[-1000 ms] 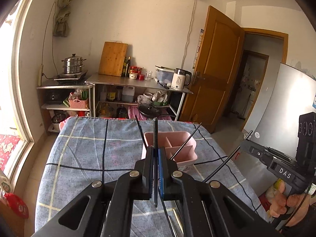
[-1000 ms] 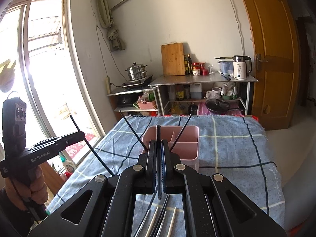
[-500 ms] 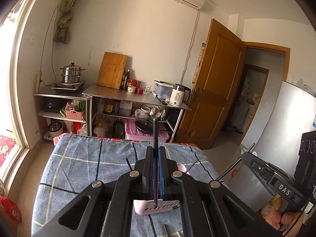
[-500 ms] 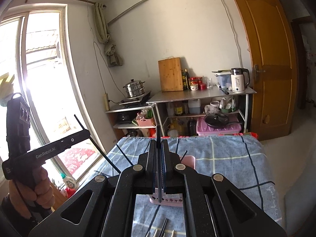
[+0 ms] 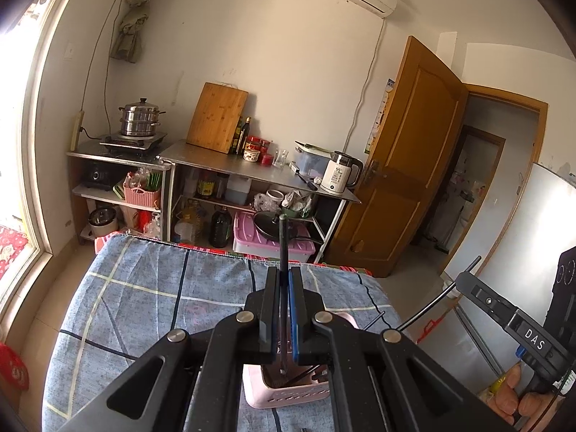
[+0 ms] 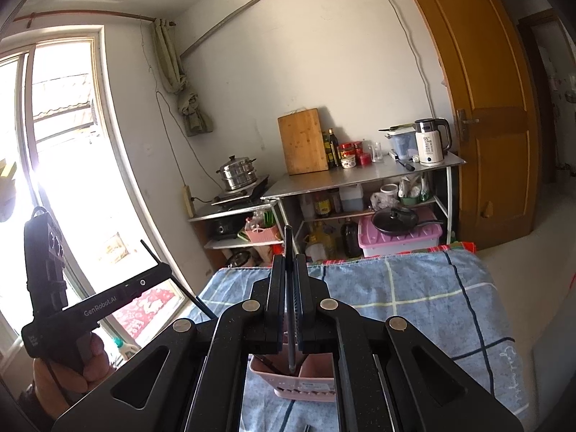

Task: Organize utensils
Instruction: 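Lower the left gripper's chopstick into the basket while the right gripper lowers its chopstick too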

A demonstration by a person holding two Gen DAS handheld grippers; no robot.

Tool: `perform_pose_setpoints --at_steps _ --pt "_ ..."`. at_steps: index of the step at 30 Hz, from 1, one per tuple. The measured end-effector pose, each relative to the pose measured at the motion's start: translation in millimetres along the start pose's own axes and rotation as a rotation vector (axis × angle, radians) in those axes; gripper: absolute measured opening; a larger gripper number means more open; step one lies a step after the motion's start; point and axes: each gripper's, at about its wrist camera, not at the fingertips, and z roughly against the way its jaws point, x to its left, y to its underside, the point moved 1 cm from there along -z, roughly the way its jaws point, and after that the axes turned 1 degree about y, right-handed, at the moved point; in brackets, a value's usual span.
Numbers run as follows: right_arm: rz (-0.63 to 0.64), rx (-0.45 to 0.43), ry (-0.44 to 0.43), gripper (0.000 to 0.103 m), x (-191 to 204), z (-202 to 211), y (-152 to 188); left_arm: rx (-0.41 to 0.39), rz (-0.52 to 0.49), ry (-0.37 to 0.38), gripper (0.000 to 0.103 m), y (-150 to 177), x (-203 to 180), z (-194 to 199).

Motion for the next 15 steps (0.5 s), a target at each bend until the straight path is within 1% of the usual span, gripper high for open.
perform_pose_setpoints --at_steps 7,15 --pt "-0.058 0.048 0.004 0.004 -13.0 -20.2 12.5 0.033 0.044 -0.003 0.004 14.5 16.3 -21.8" --pt "-0.091 0.115 0.025 0.004 -24.4 -40.9 33.9 0.088 0.089 -0.011 0.004 37.7 30.7 -41.1"
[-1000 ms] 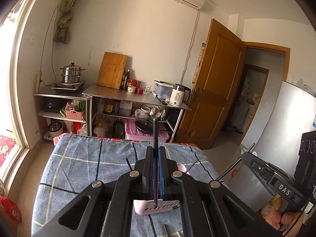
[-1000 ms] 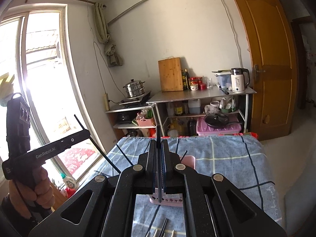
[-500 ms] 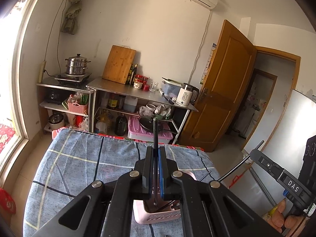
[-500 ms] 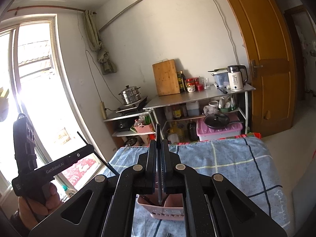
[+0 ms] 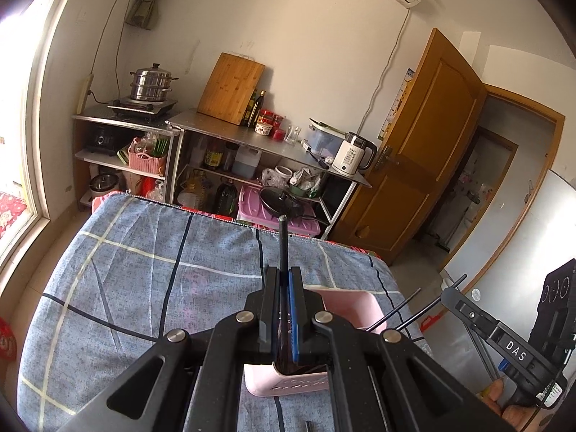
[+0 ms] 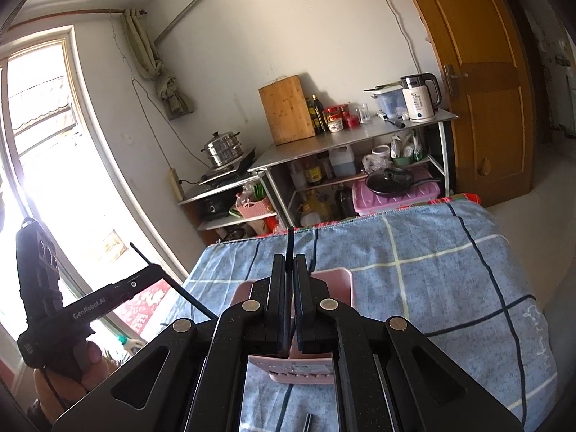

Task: Organize utensils
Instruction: 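Lower the left gripper's chopstick into the basket while the right gripper lowers its chopstick too, then open both grippers to release the chopsticks into the basket compartments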

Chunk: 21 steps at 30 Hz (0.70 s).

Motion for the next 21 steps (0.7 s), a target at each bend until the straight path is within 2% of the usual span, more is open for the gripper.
perform_pose_setpoints --at_steps 6,10,15,17,21 --pt "-0.017 0.061 0.017 0.004 -7.4 -16.6 13.6 0.055 0.014 -0.016 0.005 13.0 6.4 -15.5" --pt "-0.02 0.087 0.005 0.005 -10.6 -19.0 15.9 0.069 -0.016 -0.038 0.005 15.8 3.7 -19.2" --pt "-0.018 0.068 0.011 0.014 -13.6 -4.9 14.9 0.055 -0.047 -0.045 0.011 16.8 -2.2 -9.1" --pt "-0.013 0.06 0.01 0.015 -13.0 1.5 15.5 0.044 -0.06 -0.054 0.015 19.3 -4.0 -2.3" --pt "0.005 0.044 0.009 0.017 -13.2 18.8 21.8 0.03 -0.067 -0.065 0.016 28.6 -5.1 14.1"
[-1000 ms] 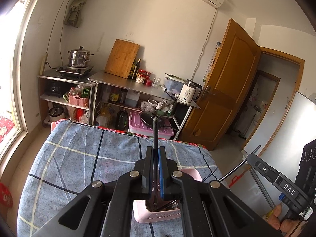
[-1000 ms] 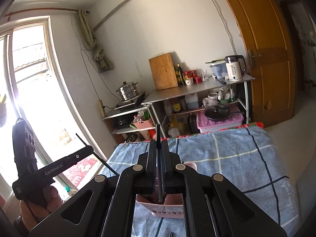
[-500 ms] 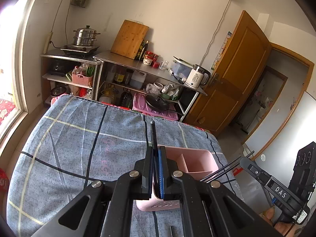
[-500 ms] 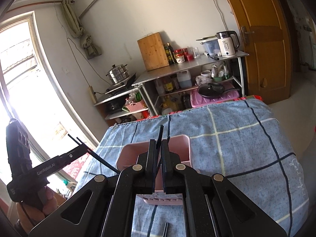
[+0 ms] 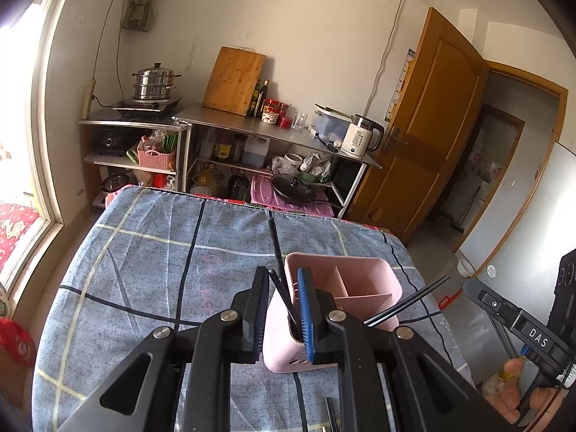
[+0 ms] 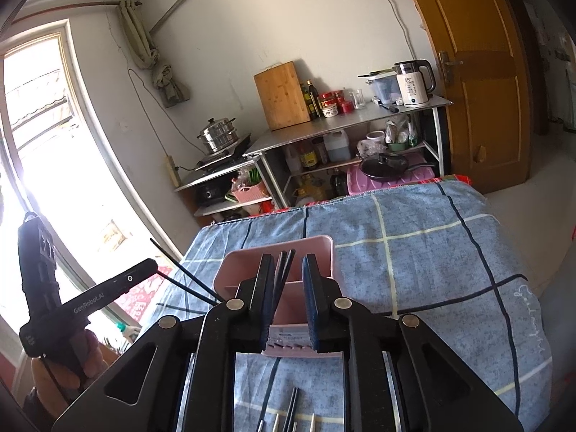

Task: Organize utensils
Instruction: 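Open both grippers to release the chopsticks into the basket compartments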

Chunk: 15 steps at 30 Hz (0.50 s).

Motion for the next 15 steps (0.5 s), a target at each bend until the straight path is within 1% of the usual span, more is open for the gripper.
perform_pose_setpoints --at_steps 3,6,11,15 --pt "0.021 -0.013 0.001 0.017 0.9 15.3 9.5 -0.008 0.005 0.002 0.016 10.0 0.2 14.5" --pt "0.038 -0.016 0.003 0.017 0.2 27.6 21.9 -0.014 -0.007 0.002 0.016 27.6 -2.4 28.6" --pt "0.044 0.019 0.001 0.017 -4.4 40.4 48.6 0.01 -0.054 -0.005 0.016 56.0 -11.9 40.4" --pt "0.041 0.048 -0.002 0.017 -7.7 49.8 67.4 0.03 -0.07 0.009 0.016 81.6 -17.5 50.0"
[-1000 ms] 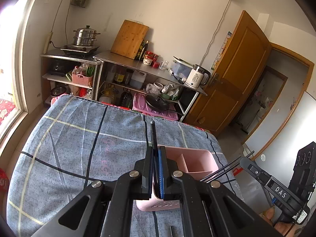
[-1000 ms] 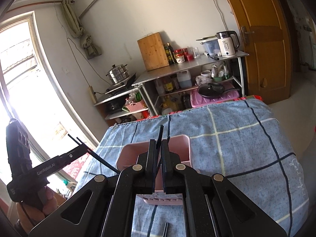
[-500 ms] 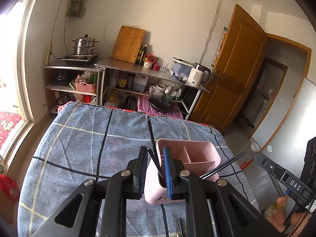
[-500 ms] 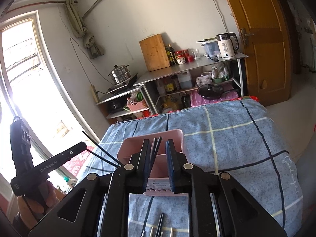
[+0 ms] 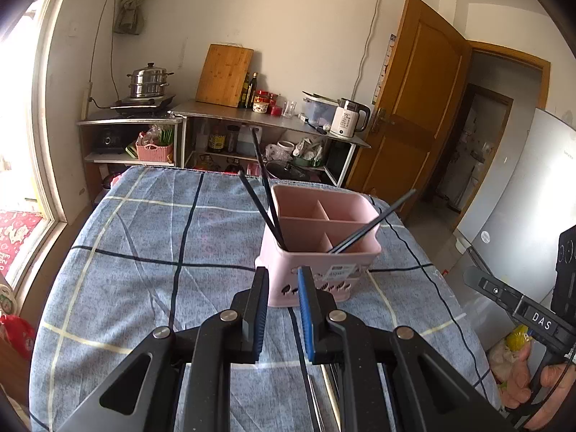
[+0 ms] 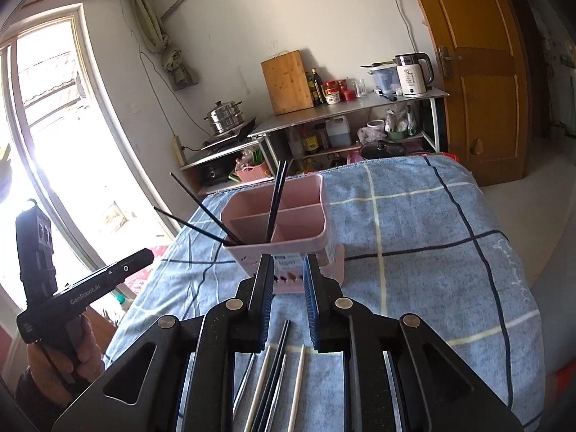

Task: Organize utensils
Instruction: 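Open both grippers to release the chopsticks into the basket compartments, then move both open grippers back down to the row of chopsticks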

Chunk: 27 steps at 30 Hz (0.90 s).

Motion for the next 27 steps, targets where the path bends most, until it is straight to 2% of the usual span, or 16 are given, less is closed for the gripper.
perform_pose_setpoints --at_steps 12,27 --pt "-0.003 0.064 -0.001 0.017 -4.1 17.1 50.5 0.095 -0.019 0.025 0.016 71.9 -14.1 4.3" --pt "0.017 0.17 -0.029 0.017 2.9 -4.6 90.4 0.239 0.005 0.035 0.016 121.5 -18.7 -30.0"
